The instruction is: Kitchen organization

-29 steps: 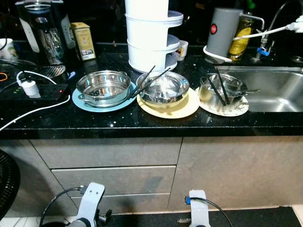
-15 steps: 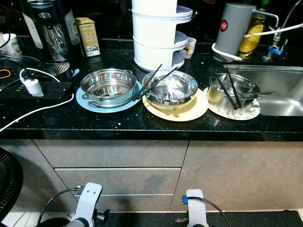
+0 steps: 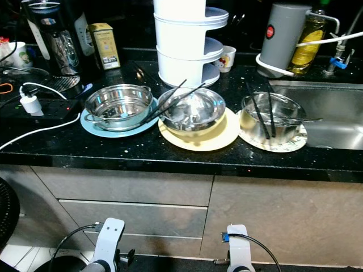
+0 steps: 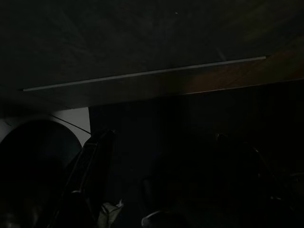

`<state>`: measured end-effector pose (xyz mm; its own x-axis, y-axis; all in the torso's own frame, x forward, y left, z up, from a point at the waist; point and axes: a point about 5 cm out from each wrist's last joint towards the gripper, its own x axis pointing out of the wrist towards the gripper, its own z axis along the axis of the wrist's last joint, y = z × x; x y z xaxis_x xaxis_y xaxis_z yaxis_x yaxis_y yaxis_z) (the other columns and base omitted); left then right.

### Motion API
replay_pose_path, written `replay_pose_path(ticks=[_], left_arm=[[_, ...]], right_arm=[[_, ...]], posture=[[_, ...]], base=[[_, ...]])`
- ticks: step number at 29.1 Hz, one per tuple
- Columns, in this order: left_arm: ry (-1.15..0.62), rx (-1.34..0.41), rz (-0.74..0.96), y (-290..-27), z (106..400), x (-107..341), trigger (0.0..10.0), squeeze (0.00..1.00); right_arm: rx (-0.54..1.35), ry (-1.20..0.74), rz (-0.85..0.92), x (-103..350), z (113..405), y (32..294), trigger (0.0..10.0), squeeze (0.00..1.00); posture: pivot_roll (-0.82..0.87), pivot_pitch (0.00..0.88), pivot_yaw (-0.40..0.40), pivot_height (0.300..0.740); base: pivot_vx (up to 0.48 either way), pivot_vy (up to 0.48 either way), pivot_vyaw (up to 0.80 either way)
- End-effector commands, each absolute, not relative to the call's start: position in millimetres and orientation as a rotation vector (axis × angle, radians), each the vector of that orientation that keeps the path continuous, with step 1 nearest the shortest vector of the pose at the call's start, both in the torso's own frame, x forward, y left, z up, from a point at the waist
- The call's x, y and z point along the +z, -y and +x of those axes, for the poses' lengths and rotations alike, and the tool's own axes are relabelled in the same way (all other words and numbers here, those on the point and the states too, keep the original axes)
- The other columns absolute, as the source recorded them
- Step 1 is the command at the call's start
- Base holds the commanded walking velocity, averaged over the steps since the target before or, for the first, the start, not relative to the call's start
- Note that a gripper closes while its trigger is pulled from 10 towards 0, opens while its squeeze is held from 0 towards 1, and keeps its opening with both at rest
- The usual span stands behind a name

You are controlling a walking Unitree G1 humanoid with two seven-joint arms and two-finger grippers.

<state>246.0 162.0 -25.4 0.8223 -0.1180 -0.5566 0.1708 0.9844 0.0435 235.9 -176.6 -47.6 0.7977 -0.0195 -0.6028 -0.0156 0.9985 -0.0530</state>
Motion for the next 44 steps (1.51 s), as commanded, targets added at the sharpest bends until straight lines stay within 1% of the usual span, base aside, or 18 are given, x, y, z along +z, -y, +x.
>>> replay_pose_path(ticks=[1, 44], left_arm=[[-0.616, -0.139, 0.086, -165.2, 240.7, -30.4, 10.0, 0.0], [-0.621, -0.133, 0.064, -162.0, 239.0, -32.5, 10.0, 0.0]], right_arm=[[0.002, -0.659, -0.057, -50.5, 231.6, 175.7, 10.0, 0.0], [0.018, -0.653, -0.083, -49.5, 231.6, 179.8, 10.0, 0.0]], posture=[[-0.07, 0.114, -0.032, 0.74], [-0.09, 0.125, -0.046, 0.74]], base=[[0.0, -0.326, 0.0], [0.0, -0.328, 0.0]])
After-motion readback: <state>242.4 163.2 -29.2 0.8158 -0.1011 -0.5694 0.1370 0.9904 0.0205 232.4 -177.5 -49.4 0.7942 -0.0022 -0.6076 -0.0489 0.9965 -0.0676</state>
